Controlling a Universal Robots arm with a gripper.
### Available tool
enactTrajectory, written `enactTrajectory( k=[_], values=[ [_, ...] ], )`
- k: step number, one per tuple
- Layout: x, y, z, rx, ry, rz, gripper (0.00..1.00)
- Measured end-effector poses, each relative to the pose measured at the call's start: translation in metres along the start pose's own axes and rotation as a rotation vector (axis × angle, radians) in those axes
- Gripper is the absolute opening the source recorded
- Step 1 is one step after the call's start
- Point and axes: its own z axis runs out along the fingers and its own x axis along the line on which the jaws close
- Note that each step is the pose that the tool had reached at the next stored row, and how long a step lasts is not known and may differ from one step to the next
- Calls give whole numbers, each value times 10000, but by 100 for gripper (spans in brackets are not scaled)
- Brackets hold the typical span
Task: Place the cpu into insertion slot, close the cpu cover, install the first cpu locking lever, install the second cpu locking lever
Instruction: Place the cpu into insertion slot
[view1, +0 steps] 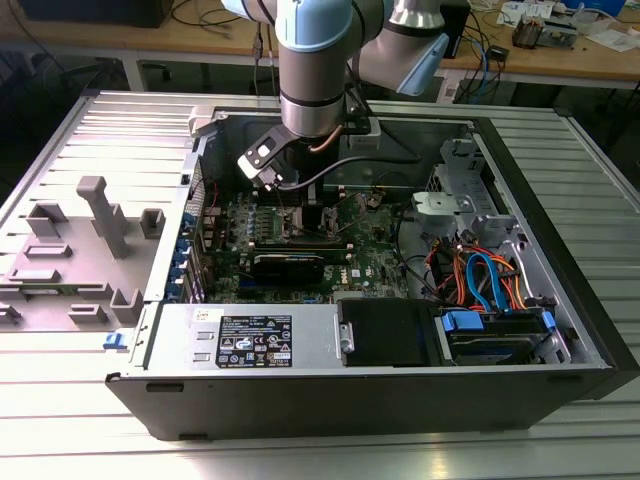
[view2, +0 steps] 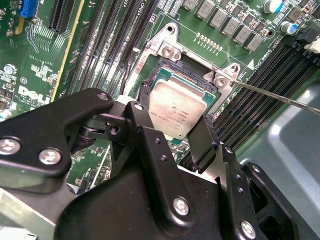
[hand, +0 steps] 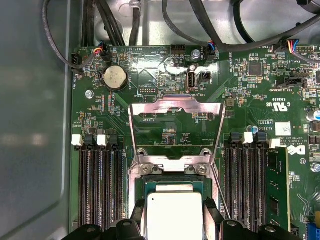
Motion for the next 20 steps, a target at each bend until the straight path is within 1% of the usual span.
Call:
enactTrajectory(
  k=[8,11,20],
  values=[
    [2,5,22,0,-3,84,55],
    [2,1,61,14,-3,84,55],
    [2,-7,97,26,-1,85,55]
  ],
)
